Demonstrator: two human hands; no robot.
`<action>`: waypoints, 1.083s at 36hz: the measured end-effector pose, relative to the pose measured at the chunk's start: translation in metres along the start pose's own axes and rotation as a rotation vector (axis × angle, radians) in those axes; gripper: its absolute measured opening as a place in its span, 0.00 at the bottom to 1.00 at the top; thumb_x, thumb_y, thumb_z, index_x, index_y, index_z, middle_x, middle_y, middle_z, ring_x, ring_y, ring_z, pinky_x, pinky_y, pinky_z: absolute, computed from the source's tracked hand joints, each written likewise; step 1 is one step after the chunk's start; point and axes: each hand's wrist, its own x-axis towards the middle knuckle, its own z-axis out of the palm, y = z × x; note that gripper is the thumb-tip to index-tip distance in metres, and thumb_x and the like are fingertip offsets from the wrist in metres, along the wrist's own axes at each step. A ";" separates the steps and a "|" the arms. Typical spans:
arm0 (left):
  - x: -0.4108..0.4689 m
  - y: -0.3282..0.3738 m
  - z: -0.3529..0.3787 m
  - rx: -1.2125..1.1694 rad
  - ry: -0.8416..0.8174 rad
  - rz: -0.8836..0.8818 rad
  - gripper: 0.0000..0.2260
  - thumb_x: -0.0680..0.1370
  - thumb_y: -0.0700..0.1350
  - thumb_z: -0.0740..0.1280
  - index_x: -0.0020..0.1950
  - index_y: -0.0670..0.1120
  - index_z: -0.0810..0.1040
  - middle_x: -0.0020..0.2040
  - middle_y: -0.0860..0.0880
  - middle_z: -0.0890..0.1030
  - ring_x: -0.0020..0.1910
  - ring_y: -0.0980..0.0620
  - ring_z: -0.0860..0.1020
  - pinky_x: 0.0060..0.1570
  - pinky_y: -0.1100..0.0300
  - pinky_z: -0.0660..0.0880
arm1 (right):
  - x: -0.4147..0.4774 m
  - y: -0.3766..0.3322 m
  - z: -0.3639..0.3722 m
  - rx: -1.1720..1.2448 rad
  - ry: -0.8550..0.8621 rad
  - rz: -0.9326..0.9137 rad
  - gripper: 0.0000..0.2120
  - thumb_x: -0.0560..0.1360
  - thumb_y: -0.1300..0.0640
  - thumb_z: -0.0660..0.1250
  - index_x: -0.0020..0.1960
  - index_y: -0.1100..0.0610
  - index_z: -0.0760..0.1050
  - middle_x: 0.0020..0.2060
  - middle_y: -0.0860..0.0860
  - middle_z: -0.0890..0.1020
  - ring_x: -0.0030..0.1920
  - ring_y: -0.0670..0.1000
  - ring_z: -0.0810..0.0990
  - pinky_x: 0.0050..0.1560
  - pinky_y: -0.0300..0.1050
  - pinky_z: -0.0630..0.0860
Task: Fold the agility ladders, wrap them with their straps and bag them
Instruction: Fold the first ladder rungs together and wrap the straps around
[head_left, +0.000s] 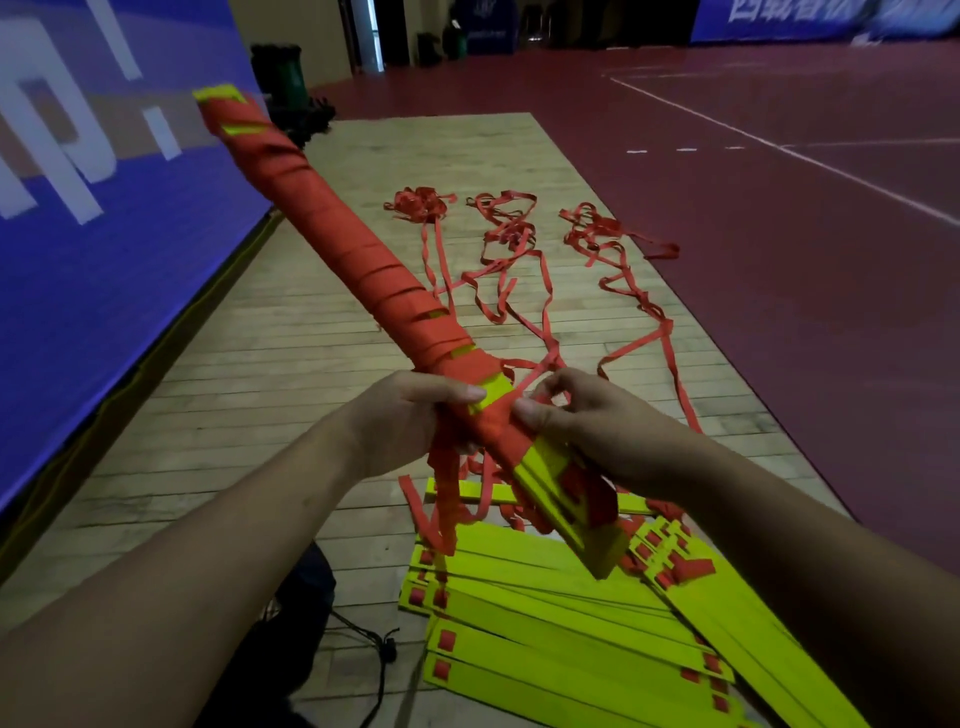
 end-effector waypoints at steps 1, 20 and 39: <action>-0.001 0.000 -0.001 -0.002 -0.017 0.004 0.11 0.69 0.41 0.68 0.50 0.42 0.80 0.42 0.43 0.81 0.39 0.46 0.78 0.36 0.56 0.77 | -0.002 0.002 0.000 0.107 -0.096 0.054 0.26 0.72 0.43 0.71 0.63 0.58 0.73 0.49 0.61 0.85 0.46 0.58 0.85 0.53 0.59 0.82; 0.012 -0.004 0.014 0.068 0.223 -0.197 0.31 0.70 0.69 0.64 0.54 0.42 0.75 0.30 0.50 0.69 0.24 0.54 0.68 0.25 0.64 0.66 | 0.000 0.001 0.031 -0.825 0.220 -0.190 0.16 0.84 0.43 0.55 0.51 0.54 0.72 0.39 0.52 0.79 0.36 0.50 0.77 0.32 0.44 0.67; -0.001 0.002 -0.006 -0.099 -0.021 0.060 0.22 0.55 0.54 0.77 0.44 0.44 0.85 0.41 0.45 0.82 0.43 0.44 0.78 0.49 0.51 0.71 | -0.015 -0.014 0.024 0.465 -0.490 0.162 0.09 0.73 0.60 0.71 0.48 0.63 0.75 0.36 0.59 0.82 0.32 0.53 0.82 0.34 0.44 0.81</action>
